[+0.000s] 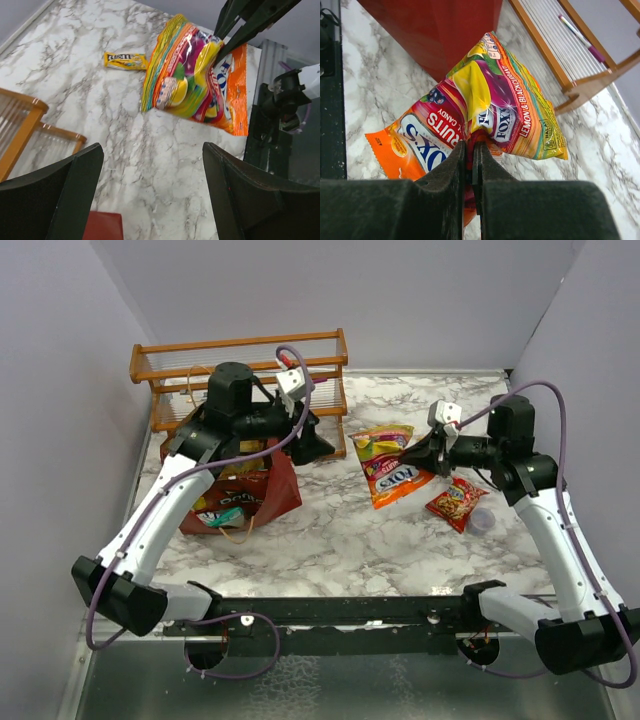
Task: Place the snacks into the paper bag
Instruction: Place the snack in the paper bag.
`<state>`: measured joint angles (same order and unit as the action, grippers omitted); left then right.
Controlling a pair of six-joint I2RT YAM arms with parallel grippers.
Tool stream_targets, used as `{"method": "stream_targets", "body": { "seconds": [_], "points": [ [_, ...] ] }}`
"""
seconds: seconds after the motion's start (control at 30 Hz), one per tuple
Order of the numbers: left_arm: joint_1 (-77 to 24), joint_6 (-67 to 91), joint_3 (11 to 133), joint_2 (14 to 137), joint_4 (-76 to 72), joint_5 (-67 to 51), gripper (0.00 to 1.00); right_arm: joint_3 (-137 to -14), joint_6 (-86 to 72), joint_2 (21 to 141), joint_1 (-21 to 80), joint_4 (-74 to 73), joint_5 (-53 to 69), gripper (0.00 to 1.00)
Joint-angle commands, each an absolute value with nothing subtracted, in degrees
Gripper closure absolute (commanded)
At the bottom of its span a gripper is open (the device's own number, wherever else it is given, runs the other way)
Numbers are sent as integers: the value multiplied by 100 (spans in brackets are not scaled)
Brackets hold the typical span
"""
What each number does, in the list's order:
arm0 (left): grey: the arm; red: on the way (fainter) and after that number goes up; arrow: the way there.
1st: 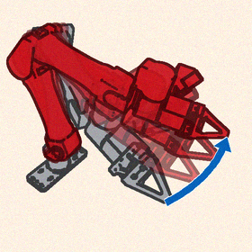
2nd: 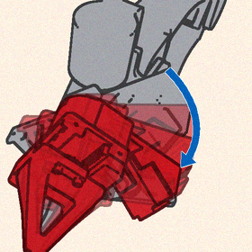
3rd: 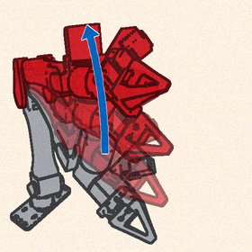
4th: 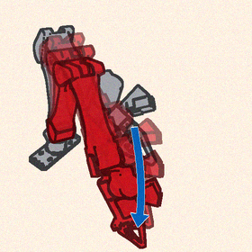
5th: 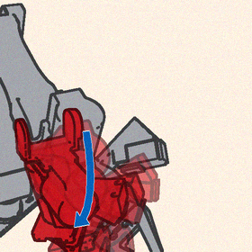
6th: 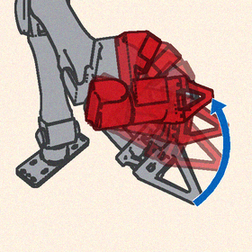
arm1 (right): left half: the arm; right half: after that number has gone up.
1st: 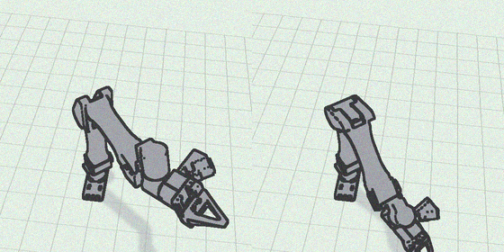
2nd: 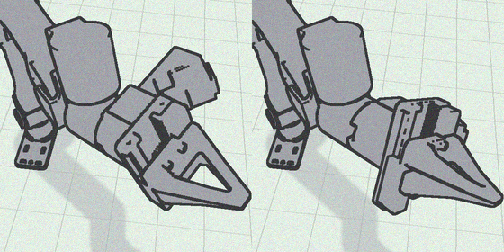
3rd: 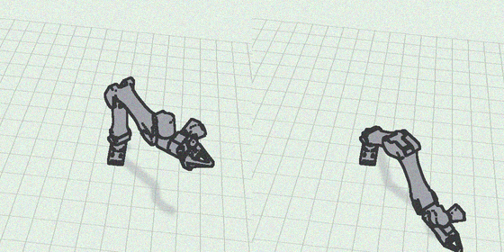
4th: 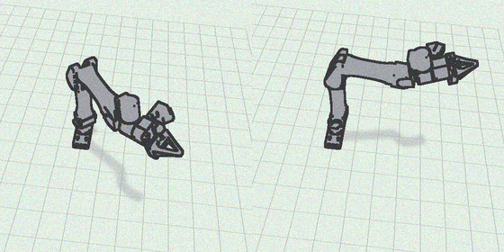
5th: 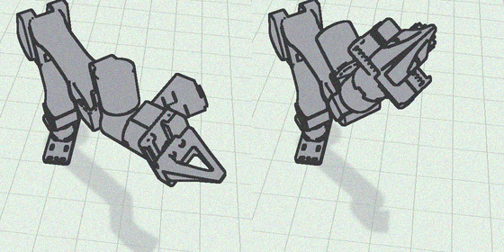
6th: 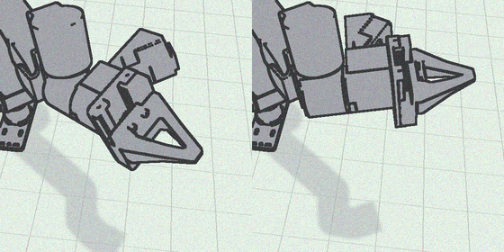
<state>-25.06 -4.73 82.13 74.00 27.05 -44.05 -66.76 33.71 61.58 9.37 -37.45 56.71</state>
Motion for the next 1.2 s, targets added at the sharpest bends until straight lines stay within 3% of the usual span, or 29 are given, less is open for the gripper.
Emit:
{"method": "stream_targets", "body": {
  "seconds": [0.0, 0.6, 0.73, 1.17],
  "points": [
    [-2681, 433, 8361, 7692, 1960, -4905, 18, -6754, 3163, 6027, 1268, -3004, 5900, 99],
    [-3103, 2101, 8007, 8776, 513, -5947, 19, -6345, 2704, 5664, 1362, -2622, 6155, 99],
    [-3156, 2179, 7992, 8824, 446, -6095, 25, -6268, 2602, 5616, 1362, -2522, 6166, 99],
    [-3181, 2358, 7563, 8508, 33, -6371, 61, -5916, 2485, 5496, 1362, -2288, 5884, 99]
  ]
}}
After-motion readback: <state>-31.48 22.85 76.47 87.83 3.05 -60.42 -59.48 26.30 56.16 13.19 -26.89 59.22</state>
